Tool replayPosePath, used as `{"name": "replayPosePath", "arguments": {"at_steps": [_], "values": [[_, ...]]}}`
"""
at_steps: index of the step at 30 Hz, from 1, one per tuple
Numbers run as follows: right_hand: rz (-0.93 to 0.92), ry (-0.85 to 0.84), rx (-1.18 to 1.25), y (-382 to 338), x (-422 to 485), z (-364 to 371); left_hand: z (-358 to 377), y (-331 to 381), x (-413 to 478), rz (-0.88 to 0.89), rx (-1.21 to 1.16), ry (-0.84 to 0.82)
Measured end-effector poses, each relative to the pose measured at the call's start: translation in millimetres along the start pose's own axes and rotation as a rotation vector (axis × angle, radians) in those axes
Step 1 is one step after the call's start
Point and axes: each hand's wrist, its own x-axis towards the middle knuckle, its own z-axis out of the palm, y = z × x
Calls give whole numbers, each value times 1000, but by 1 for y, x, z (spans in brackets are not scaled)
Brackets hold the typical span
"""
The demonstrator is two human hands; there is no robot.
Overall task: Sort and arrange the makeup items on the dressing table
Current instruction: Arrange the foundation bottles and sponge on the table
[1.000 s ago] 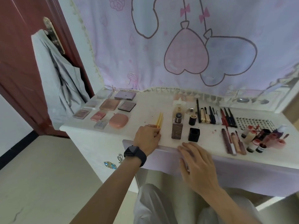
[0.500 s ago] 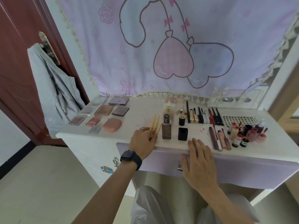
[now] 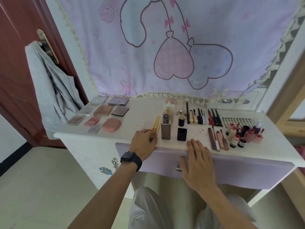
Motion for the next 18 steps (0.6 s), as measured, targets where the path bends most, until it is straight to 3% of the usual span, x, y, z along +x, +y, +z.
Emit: {"name": "replayPosePath", "arguments": {"at_steps": [18], "values": [[-25,-29,-27,4,-1,-2,0,7,-1,3,18,-32]]}}
